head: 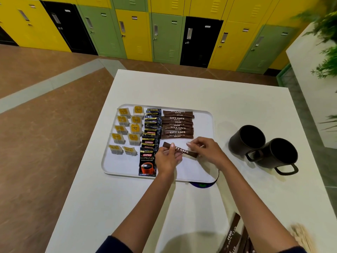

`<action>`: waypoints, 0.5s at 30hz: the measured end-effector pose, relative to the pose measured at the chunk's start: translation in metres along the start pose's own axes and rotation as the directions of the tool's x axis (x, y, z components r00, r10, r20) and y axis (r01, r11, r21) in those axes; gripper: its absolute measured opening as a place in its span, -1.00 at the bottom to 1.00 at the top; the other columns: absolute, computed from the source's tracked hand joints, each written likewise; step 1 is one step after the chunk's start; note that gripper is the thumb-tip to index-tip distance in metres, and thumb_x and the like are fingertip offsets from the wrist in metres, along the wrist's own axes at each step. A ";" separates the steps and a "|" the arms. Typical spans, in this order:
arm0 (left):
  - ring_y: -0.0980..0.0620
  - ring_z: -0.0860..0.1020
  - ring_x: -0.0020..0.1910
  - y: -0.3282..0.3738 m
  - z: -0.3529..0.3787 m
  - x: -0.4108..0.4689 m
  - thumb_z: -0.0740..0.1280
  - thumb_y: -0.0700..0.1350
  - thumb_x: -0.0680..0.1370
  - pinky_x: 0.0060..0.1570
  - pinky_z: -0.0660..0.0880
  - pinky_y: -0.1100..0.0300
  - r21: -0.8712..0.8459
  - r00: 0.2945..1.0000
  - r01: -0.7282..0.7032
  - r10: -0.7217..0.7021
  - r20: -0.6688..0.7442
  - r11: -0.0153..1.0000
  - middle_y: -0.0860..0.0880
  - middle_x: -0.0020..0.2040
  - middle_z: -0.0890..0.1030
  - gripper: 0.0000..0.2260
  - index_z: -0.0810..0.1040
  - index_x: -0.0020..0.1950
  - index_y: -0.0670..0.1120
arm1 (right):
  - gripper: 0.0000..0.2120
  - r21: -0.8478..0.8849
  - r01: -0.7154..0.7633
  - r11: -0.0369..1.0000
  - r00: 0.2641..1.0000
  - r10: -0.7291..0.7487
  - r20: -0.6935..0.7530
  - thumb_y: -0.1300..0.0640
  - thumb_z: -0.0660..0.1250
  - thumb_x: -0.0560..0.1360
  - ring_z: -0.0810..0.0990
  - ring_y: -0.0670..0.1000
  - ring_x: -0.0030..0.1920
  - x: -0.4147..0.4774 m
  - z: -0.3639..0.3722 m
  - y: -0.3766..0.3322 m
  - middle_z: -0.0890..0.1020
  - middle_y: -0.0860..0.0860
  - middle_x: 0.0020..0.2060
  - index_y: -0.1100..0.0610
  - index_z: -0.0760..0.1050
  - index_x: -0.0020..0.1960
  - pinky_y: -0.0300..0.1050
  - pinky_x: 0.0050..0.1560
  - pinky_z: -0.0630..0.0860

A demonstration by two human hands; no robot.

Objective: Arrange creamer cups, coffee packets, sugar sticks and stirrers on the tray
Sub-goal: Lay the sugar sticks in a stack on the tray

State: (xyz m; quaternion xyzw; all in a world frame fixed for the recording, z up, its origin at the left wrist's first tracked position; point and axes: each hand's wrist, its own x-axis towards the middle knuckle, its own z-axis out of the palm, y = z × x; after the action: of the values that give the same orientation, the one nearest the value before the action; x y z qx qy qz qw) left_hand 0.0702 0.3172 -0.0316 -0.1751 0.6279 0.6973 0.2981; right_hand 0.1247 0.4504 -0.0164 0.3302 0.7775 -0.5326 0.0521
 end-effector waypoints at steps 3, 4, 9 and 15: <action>0.08 0.62 -0.37 0.001 0.002 -0.001 0.23 -0.16 0.60 -0.40 0.59 0.32 -0.041 1.000 -0.014 0.014 -0.002 0.999 -0.28 -0.07 0.58 -0.86 0.39 0.03 -0.25 | -0.82 0.115 -0.043 0.992 0.989 0.026 0.143 0.05 0.45 0.43 0.58 -0.07 -0.23 -0.010 -0.002 0.005 0.62 0.01 -0.25 0.09 0.62 -0.01 -0.24 -0.17 0.50; 0.05 0.63 -0.35 0.000 0.003 0.000 0.22 -0.16 0.60 -0.39 0.59 0.32 -0.047 1.000 -0.010 0.010 -0.008 0.999 -0.29 -0.06 0.58 -0.85 0.39 0.04 -0.25 | -0.83 0.138 -0.037 0.990 0.991 0.018 0.136 0.11 0.46 0.43 0.58 -0.05 -0.24 -0.010 -0.001 0.007 0.61 0.02 -0.26 0.12 0.62 0.00 -0.22 -0.17 0.52; 0.00 0.64 -0.24 -0.006 -0.002 0.006 0.23 -0.12 0.60 -0.27 0.60 0.28 -0.015 0.999 0.036 -0.037 -0.033 0.999 -0.30 0.01 0.62 -0.72 0.47 0.11 -0.36 | -0.90 0.239 -0.017 0.971 0.999 0.026 -0.035 0.25 0.47 0.40 0.57 0.00 -0.23 0.002 0.003 0.002 0.62 0.06 -0.26 0.18 0.62 -0.08 -0.17 -0.17 0.54; 0.03 0.62 -0.17 -0.007 -0.001 0.014 0.25 -0.11 0.59 -0.26 0.58 0.35 0.038 0.997 0.036 -0.033 -0.073 0.999 -0.24 0.03 0.64 -0.71 0.48 0.18 -0.31 | -0.84 0.132 0.037 0.991 0.978 -0.009 -0.208 0.31 0.50 0.36 0.54 -0.28 -0.40 0.016 0.013 -0.004 0.58 0.00 -0.32 0.29 0.60 -0.09 -0.56 -0.37 0.38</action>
State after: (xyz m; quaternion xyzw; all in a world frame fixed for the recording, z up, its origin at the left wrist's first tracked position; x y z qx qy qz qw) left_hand 0.0636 0.3187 -0.0456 -0.2050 0.6487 0.6728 0.2906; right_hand 0.1063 0.4456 -0.0255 0.3774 0.7448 -0.5473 -0.0577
